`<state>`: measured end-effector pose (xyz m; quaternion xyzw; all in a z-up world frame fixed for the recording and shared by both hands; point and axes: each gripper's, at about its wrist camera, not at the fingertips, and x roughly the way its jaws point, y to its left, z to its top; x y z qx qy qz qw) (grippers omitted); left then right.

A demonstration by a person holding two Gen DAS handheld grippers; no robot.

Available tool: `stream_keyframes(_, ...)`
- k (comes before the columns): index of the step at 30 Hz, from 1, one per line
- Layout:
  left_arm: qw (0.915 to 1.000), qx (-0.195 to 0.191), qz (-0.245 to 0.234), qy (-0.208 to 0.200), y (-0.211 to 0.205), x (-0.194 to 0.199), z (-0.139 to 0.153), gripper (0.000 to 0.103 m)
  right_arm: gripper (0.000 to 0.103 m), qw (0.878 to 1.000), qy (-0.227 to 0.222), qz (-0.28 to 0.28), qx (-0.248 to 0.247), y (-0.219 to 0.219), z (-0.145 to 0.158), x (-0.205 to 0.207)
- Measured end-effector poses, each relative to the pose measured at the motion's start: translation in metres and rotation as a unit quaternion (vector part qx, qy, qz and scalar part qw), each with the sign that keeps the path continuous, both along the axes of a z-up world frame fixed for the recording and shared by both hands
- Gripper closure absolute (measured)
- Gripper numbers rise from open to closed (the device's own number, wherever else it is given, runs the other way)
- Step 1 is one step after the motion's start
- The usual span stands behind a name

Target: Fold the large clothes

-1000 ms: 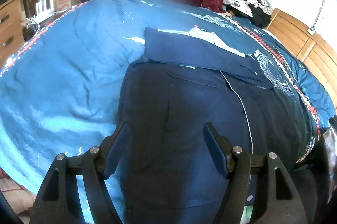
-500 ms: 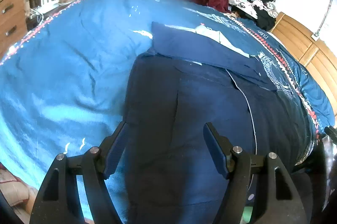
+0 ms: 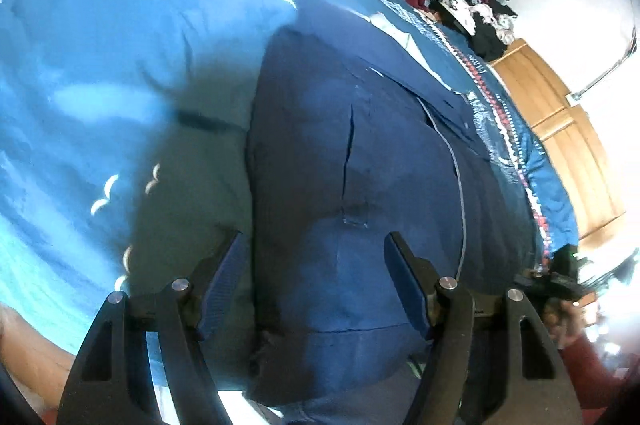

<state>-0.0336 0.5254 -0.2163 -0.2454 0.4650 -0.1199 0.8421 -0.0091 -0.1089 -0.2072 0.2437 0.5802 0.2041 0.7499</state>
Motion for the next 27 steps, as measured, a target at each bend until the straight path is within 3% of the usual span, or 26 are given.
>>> stream_keyframes(8,0.9996,-0.014,0.025,-0.001,0.028,-0.004,0.002,0.032,0.043,1.0,0.0,0.027,-0.009,0.01,0.0,0.005)
stream_keyframes(16,0.9985,0.003,-0.05,0.021,0.01,-0.003,-0.008,0.032,0.044,0.999,0.0,0.05,0.014,0.017,0.003,0.007)
stream_keyframes(18,0.9964,0.013,-0.081,0.025,-0.002,-0.005,-0.01,0.048,0.044,0.998,-0.002,0.055,0.011,0.018,0.004,0.006)
stream_keyframes(19,0.9949,0.019,-0.094,0.031,-0.009,-0.005,-0.012,0.066,0.044,0.998,-0.002,0.055,0.011,0.017,0.004,0.006)
stream_keyframes(20,0.9943,0.029,-0.098,0.031,-0.012,-0.006,-0.013,0.069,0.045,0.999,0.0,0.053,0.01,0.016,0.003,0.007)
stream_keyframes(27,0.9953,0.011,-0.091,0.032,-0.008,-0.006,-0.02,0.067,0.047,0.999,0.003,0.03,0.016,0.002,-0.001,0.009)
